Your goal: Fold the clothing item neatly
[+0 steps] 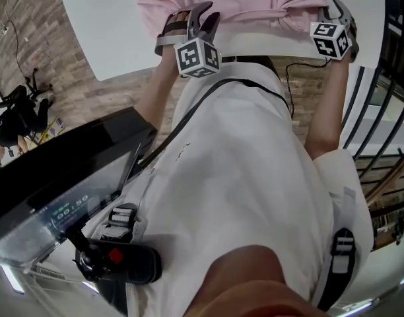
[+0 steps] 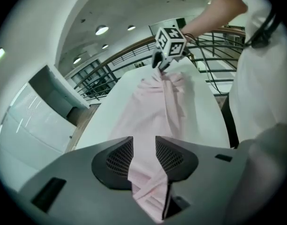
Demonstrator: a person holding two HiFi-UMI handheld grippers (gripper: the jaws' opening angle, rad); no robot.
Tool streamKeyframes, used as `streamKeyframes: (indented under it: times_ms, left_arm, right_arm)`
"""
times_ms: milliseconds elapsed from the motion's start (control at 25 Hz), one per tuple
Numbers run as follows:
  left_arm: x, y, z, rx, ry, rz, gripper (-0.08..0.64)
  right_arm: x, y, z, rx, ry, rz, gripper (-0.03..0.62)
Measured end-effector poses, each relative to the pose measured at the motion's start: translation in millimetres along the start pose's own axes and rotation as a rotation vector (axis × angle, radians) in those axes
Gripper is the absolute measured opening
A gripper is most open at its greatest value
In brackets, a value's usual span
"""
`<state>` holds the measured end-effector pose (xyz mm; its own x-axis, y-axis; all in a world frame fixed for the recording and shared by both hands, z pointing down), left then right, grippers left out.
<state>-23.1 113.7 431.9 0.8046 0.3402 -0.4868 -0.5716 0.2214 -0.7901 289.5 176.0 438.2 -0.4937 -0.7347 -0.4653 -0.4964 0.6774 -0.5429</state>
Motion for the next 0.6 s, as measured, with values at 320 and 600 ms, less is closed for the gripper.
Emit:
streamKeyframes:
  times_ms: [320,600]
  left_arm:
    - [-35.3,17.3,-5.7,0.028,0.196,-0.028,0.137]
    - [-74.5,-18.6,-26.8,0.081,0.318,-0.086,0.078]
  right_arm:
    - [15.0,62.1,7.9,0.008,-0.196,0.162,0.002]
    - [53.9,52.2,-81.6,0.279,-0.173,0.237,0.002]
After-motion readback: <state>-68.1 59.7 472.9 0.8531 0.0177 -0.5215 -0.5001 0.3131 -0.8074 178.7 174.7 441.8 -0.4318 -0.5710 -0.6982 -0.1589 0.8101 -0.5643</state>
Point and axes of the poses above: the fingertips, and each gripper's own axes: y backward along the fingers, z to its right, x out of its top, the point moved 4 cm from there along y, backward along the fingers, and after that the axes turned 11 degrees about -x, right-handed, at the moved point
